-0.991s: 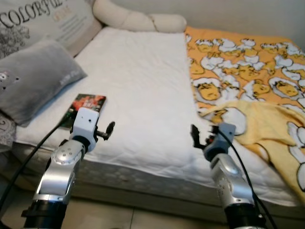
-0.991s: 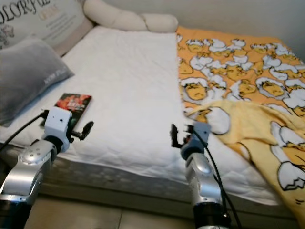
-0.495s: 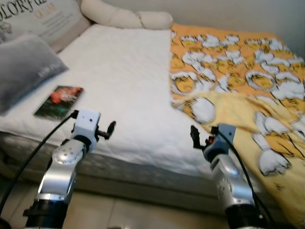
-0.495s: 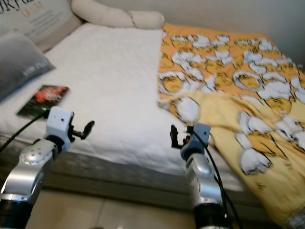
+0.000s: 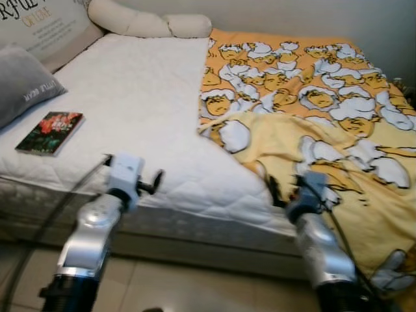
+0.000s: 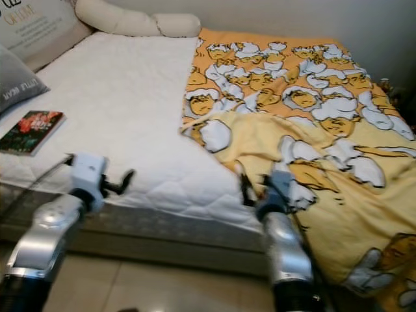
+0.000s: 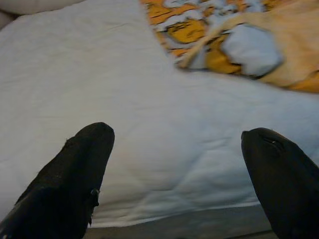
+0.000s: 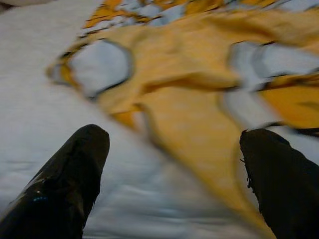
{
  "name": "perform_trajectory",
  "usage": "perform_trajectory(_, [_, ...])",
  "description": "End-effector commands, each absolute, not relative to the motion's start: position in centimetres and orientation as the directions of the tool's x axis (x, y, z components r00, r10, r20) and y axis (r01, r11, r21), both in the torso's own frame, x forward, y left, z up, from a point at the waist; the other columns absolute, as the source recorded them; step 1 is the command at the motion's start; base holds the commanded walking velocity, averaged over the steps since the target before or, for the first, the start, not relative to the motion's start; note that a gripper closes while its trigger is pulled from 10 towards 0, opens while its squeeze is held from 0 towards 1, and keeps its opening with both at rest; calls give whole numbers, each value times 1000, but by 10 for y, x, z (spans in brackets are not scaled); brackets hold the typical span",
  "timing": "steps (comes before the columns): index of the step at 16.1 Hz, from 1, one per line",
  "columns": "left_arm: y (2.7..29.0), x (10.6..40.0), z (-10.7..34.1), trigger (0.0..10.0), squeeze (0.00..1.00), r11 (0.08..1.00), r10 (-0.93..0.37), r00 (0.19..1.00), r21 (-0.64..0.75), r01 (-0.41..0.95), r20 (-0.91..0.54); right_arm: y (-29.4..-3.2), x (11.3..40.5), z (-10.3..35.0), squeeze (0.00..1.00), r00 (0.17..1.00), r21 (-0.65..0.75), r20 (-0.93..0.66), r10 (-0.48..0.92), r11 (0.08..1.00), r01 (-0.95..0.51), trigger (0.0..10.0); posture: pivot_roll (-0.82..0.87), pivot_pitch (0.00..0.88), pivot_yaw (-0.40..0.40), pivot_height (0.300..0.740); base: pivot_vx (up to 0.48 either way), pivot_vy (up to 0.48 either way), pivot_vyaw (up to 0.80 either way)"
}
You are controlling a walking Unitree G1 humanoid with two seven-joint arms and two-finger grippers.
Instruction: Clean up the room
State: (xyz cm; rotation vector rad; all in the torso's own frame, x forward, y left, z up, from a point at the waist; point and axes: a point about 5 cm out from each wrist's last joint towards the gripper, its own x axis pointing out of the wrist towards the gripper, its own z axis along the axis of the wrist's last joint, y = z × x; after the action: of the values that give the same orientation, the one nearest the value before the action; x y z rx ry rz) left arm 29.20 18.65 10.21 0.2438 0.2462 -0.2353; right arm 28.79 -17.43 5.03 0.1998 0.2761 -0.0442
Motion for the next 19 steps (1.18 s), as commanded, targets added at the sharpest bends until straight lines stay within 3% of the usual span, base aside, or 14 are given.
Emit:
perform_trajectory(1, [190, 293, 105, 10000, 0, 943, -188, 946, 220, 249, -263, -168, 290, 53, 1000, 963, 193, -270, 2, 980, 52, 10000, 28, 0, -10, 740, 0, -337, 0])
perform_trajectory(5, [188, 294, 106, 10000, 0, 942, -194, 946, 222, 254, -260, -167, 292, 53, 1000, 963, 183, -270, 16, 983, 35, 10000, 28, 0, -12, 740, 0, -338, 219])
perform_trajectory(16, [186, 302, 107, 10000, 0, 941, -196, 947, 222, 254, -254, -164, 297, 55, 1000, 963, 164, -268, 23, 986, 22, 10000, 18, 0, -9, 740, 0, -341, 800])
perform_trajectory(19, [185, 301, 106, 10000, 0, 939, -202, 945, 223, 261, -256, -165, 298, 55, 1000, 963, 168, -269, 10, 985, 36, 10000, 29, 0, -14, 740, 0, -340, 0])
